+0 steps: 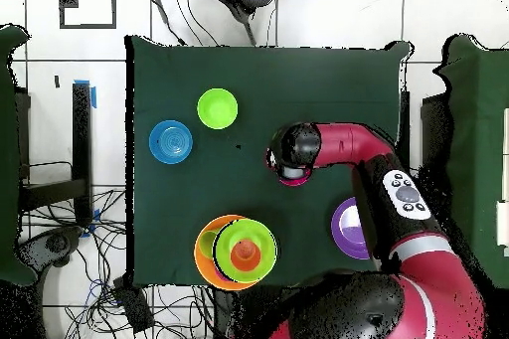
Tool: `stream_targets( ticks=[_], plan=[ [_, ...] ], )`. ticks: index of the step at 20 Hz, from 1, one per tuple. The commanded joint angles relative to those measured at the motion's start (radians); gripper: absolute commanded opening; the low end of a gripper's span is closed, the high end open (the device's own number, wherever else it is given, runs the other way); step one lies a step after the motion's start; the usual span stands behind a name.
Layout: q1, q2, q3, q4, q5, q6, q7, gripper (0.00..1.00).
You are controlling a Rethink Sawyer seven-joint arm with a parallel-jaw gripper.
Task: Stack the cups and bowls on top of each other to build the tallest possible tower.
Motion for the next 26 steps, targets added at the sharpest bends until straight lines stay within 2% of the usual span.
stream_targets(
  ticks=[1,5,16,26],
  plan=[
    [0.02,0.029,0.022,0.021,-0.062,-0.064,-0.093,1.0],
    [0.015,0.02,0.02,0.044,-0.065,-0.088,-0.083,1.0],
    [0.012,0.04,0.023,0.016,-0.059,-0.099,-0.089,1.0],
    [-0.013,0.012,0.084,0.04,0.001,-0.167,-0.052,1.0]
  ],
)
